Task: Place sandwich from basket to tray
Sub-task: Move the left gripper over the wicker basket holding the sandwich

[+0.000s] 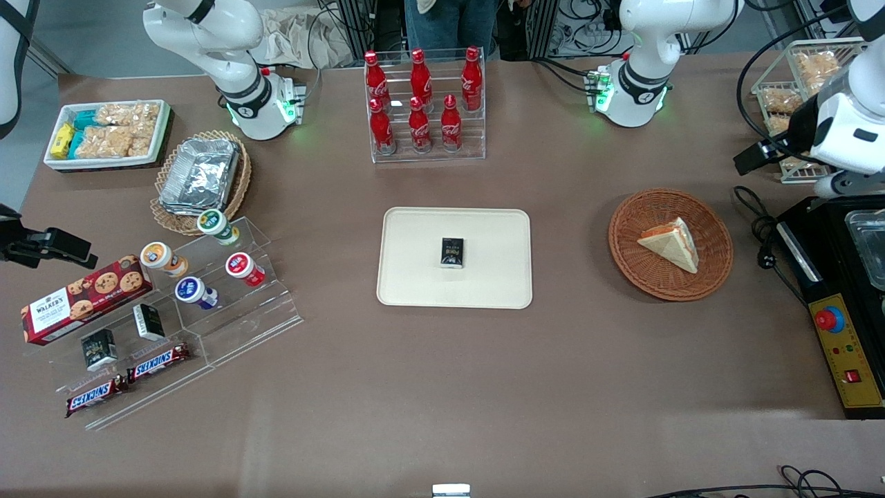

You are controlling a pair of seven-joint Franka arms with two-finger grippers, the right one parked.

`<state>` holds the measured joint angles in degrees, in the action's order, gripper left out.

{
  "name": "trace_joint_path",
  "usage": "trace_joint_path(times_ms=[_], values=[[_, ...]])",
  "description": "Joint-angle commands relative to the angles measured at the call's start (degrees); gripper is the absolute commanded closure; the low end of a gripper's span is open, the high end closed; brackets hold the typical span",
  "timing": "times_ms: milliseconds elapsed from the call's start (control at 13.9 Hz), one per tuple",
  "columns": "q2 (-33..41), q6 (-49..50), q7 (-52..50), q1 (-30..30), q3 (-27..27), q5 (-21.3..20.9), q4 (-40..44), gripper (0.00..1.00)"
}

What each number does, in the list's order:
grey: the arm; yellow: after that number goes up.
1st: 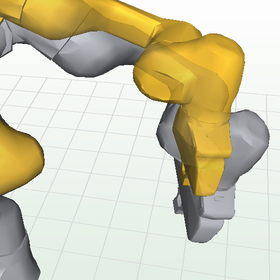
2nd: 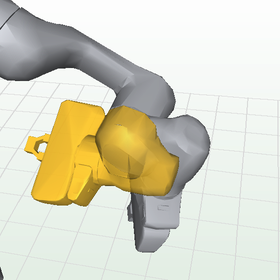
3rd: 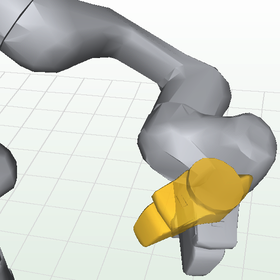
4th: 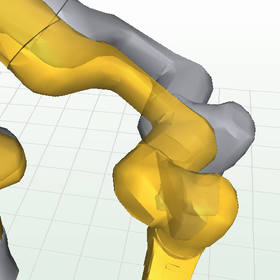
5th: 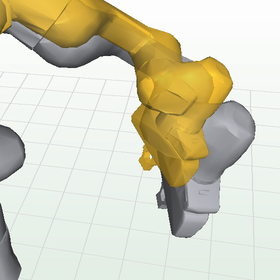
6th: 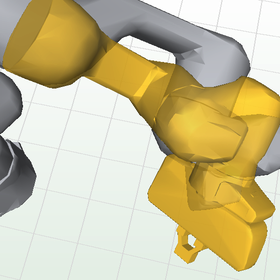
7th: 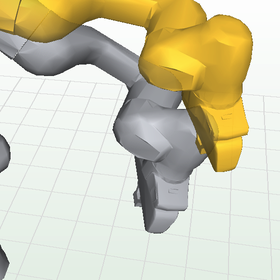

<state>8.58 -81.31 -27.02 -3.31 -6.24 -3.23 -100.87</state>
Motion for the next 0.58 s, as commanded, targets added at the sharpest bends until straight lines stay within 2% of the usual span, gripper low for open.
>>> trace_joint_path(times_ms=[0,288,504], values=[[5.22,-3.76,-8.81,-0.65,-0.53,-0.12,-8.28,0.00],[5.66,-7.19,-12.35,-3.36,-0.53,0.94,-11.36,0.00],[8.29,-15.16,-12.27,-6.01,-0.53,1.82,-18.46,0.00]])
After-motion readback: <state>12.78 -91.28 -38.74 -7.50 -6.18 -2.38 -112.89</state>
